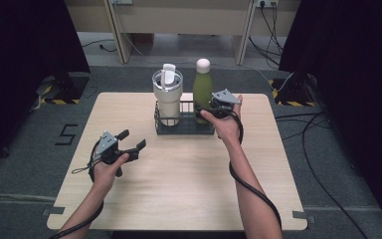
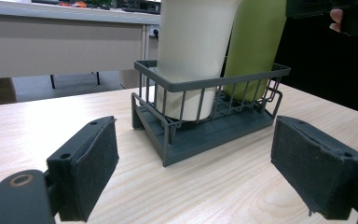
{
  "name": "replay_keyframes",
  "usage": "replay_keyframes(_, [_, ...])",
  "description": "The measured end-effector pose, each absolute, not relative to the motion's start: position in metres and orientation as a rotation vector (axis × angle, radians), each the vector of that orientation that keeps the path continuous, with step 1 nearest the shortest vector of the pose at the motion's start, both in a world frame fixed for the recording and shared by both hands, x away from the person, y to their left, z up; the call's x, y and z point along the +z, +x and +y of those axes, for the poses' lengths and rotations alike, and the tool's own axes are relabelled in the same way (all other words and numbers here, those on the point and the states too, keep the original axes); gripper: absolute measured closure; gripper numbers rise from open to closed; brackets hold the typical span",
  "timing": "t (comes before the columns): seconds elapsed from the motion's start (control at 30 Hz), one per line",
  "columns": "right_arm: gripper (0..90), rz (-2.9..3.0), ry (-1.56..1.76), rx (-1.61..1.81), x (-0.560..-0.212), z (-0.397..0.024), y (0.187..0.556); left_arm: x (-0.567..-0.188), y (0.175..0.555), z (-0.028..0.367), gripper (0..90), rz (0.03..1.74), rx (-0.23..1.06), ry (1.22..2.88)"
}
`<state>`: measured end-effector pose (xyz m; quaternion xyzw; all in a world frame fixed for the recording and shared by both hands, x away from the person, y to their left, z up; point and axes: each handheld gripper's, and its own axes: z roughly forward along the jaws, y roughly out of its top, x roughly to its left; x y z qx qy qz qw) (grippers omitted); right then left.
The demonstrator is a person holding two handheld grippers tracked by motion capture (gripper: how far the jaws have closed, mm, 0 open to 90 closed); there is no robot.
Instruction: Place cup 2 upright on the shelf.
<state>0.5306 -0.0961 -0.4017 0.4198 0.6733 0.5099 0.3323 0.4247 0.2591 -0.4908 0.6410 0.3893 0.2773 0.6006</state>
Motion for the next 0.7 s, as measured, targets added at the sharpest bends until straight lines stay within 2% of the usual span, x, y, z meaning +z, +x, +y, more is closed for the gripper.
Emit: replay_keyframes(0.7, [5.8,1.791,1.109,1.295,-0.419,-0.114,0.508,-0.490,0.424,0.261,14.1,0.910,0.649,1.483])
